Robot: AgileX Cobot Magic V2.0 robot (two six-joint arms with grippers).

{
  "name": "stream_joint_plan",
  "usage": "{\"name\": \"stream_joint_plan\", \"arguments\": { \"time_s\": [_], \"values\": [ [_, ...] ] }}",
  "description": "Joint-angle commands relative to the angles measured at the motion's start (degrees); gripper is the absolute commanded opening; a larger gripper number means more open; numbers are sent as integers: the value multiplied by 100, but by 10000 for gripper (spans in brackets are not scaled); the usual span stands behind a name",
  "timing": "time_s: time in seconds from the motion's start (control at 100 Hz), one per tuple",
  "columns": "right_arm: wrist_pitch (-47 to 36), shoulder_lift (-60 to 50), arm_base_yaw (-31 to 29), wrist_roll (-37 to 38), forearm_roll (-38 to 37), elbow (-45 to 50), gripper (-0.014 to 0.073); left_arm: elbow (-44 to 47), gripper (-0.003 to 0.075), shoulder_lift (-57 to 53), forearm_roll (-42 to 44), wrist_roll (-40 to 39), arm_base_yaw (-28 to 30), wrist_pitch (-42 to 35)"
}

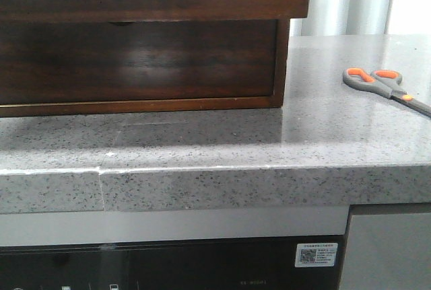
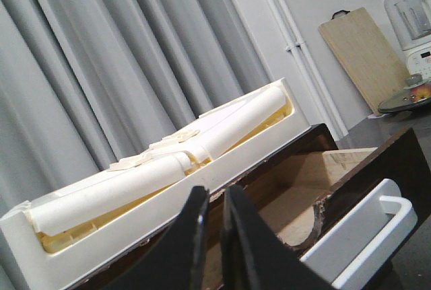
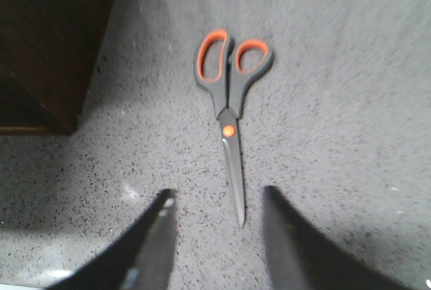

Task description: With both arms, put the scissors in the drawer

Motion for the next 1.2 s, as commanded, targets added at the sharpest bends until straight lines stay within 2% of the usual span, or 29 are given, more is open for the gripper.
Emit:
{"name": "stream_joint_plan", "arguments": {
  "time_s": [0.0, 0.24, 0.45, 0.61, 0.75, 1.05, 1.13, 1.19],
  "values": [
    [114, 685, -36, -47, 80, -721, 314, -140, 3, 32, -175, -152, -42, -154],
    [1013, 2395, -36, -47, 80, -2250, 314, -140, 3, 32, -175, -163, -42, -140],
    [1594, 3503, -36, -76, 69, -3004, 314, -140, 3, 32, -175, -163, -42, -130],
    [1809, 4181, 1, -118, -53, -3295, 314, -140, 3, 32, -175, -163, -42, -106],
    [1818, 4650, 220, -133, -476, -3420, 314, -131, 3, 32, -175, -163, -42, 7],
    [1605, 5009, 494, -133, -825, -3420, 311, -131, 3, 32, -175, -163, -42, 7],
    [1595, 5021, 494, -133, -834, -3420, 282, -131, 3, 32, -175, -163, -42, 7],
    [1595, 5021, 494, -133, -834, -3420, 215, -131, 3, 32, -175, -163, -42, 7]
  ]
}}
